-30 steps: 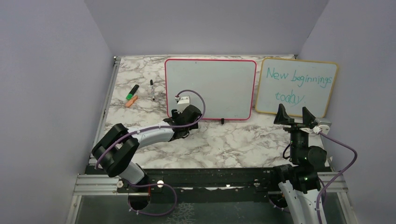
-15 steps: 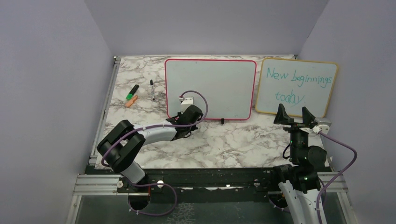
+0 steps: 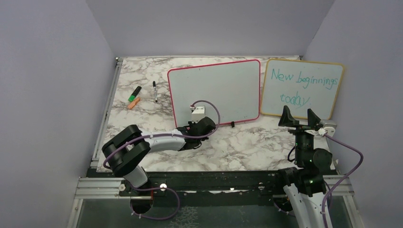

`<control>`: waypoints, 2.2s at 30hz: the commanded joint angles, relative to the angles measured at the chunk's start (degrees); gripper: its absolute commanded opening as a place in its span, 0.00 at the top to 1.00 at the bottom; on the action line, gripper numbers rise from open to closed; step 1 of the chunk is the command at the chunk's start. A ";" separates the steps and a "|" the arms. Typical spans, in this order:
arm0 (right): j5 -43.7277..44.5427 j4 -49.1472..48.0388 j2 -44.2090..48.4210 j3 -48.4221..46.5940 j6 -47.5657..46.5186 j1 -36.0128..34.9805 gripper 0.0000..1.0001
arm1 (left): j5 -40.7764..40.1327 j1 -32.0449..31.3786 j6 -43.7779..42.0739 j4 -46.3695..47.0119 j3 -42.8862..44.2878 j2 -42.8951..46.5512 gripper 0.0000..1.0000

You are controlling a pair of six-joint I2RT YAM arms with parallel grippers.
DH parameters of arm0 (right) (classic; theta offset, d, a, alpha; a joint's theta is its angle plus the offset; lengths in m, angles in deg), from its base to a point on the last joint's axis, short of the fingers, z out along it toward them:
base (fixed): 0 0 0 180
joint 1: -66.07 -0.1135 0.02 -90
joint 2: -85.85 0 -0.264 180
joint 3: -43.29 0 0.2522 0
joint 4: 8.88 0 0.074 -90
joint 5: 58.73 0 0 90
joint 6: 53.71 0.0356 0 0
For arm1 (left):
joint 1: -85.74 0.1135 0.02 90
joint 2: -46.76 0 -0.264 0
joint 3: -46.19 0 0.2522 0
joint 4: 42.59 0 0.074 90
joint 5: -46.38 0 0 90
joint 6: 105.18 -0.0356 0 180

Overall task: Write a sentence on the whiteboard
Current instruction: Adjust the whiteboard stand at the center of the board, then pick up the whiteboard marker at the center of the board.

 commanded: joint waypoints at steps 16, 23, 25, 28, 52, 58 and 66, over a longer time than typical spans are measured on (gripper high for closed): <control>-0.57 -1.70 0.37 0.52 -0.14 -0.34 0.00 | -0.69 -7.33 7.59 -7.87 2.11 6.30 0.63; -0.90 -1.57 -0.11 0.43 -0.26 -0.35 0.00 | -0.88 -7.31 3.99 -14.38 4.19 16.16 0.34; -1.12 -1.52 -0.35 0.43 -0.25 -0.34 0.00 | -2.23 -7.02 2.00 -17.01 5.40 19.20 0.25; -1.42 -1.37 -1.00 0.26 -0.37 -0.41 0.00 | -3.13 -5.40 -2.21 -19.90 7.71 23.61 0.17; -3.55 -0.44 -2.80 -0.37 -0.71 -0.40 0.00 | 22.94 46.70 -24.11 -21.16 29.42 15.56 0.07; -3.96 -0.90 -2.68 -0.03 -0.50 -0.36 0.00 | 29.91 53.28 -23.08 -21.34 32.07 4.19 0.13; -3.89 -1.08 -2.87 0.08 -0.40 -0.38 0.00 | 29.67 53.53 -25.57 -26.83 41.61 -14.05 0.24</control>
